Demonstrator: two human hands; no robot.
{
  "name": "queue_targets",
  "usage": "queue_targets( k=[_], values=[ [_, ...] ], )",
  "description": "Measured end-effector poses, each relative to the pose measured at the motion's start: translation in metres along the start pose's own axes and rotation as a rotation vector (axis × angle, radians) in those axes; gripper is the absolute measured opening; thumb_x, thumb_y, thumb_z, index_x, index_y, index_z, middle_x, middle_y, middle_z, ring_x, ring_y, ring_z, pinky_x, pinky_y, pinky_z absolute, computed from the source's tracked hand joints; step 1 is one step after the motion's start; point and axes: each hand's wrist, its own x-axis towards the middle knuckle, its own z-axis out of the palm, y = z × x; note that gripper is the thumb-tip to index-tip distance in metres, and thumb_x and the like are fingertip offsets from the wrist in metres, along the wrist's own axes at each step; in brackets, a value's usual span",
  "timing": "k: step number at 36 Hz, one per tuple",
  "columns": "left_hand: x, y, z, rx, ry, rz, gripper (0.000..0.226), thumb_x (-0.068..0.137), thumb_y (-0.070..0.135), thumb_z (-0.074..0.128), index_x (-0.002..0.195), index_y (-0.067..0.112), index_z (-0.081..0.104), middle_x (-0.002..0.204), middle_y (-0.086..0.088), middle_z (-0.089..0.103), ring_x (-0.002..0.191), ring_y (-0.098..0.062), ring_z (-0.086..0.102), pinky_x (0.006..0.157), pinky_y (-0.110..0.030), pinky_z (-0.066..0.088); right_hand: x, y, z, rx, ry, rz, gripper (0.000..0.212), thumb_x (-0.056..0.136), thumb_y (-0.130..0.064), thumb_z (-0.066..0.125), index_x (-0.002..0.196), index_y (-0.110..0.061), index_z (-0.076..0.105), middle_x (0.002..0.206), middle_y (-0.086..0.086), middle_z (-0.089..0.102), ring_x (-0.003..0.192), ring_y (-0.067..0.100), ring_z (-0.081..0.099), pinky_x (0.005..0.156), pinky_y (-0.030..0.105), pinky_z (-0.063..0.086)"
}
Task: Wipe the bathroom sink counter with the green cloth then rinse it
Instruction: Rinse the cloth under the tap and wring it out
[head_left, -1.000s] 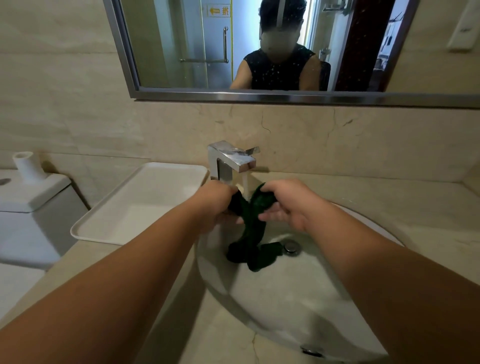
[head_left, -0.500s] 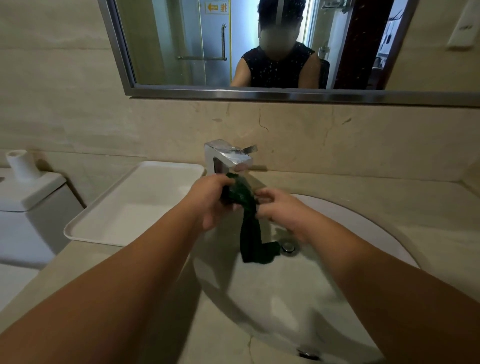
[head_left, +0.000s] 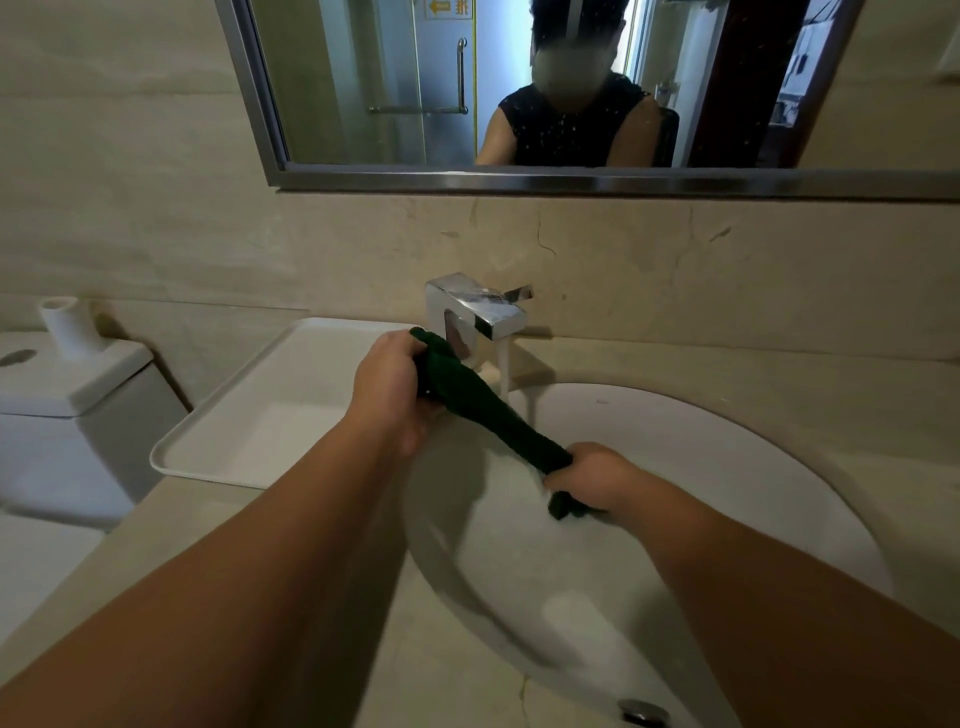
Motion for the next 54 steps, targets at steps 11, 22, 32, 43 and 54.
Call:
queue_targets(
  k=[11, 22, 32, 43, 54],
  values=[
    [0.007, -0.001, -0.001, 0.532, -0.270, 0.101, 0.022, 0.088, 0.001, 0.072, 0.107, 0.006, 0.063, 0.117, -0.030, 0.069, 0.106, -0.047, 0.071, 0.093, -0.064, 0.059, -0.014, -0.038, -0.053, 0.218, -0.008, 0.083, 0.028, 0.086, -0.015, 0.078, 0.111, -0.006, 0.069, 0.095, 0.019, 0.069, 0.070, 0.027, 0.065, 0.047, 0.027, 0.051],
    [0.013, -0.023, 0.014, 0.554, -0.325, 0.083, 0.023, 0.097, 0.006, 0.068, 0.118, 0.012, 0.061, 0.114, -0.019, 0.074, 0.106, -0.037, 0.074, 0.098, -0.058, 0.059, -0.037, -0.094, -0.066, 0.254, 0.006, -0.330, 0.027, 0.080, -0.004, 0.081, 0.105, -0.010, 0.075, 0.086, 0.009, 0.071, 0.068, 0.019, 0.066, 0.058, 0.031, 0.053],
    [0.014, -0.034, 0.015, 0.367, -0.324, -0.027, 0.033, 0.098, 0.006, 0.064, 0.130, 0.000, 0.057, 0.123, -0.029, 0.071, 0.113, -0.046, 0.071, 0.100, -0.066, 0.055, -0.030, -0.092, -0.042, 0.306, 0.150, -0.406, 0.010, 0.086, -0.023, 0.082, 0.088, -0.014, 0.080, 0.081, 0.009, 0.076, 0.073, 0.018, 0.069, 0.061, 0.031, 0.050],
    [0.011, -0.040, 0.021, 0.281, -0.438, -0.025, 0.022, 0.097, -0.005, 0.057, 0.113, 0.000, 0.071, 0.112, -0.021, 0.078, 0.108, -0.035, 0.074, 0.093, -0.042, 0.059, -0.032, -0.089, -0.008, 0.819, 0.105, -0.153, 0.025, 0.107, -0.021, 0.052, 0.126, -0.019, 0.069, 0.113, 0.014, 0.075, 0.099, 0.031, 0.074, 0.074, 0.040, 0.062],
    [0.018, -0.053, 0.005, 0.810, -0.758, -0.051, 0.107, 0.066, 0.000, 0.077, 0.154, 0.050, 0.044, 0.133, -0.013, 0.068, 0.117, -0.039, 0.068, 0.099, -0.052, 0.060, -0.024, -0.091, -0.022, 1.120, 0.054, 0.289, 0.033, 0.105, -0.011, 0.043, 0.110, 0.005, 0.071, 0.106, 0.028, 0.073, 0.090, 0.042, 0.073, 0.069, 0.053, 0.060]
  ],
)
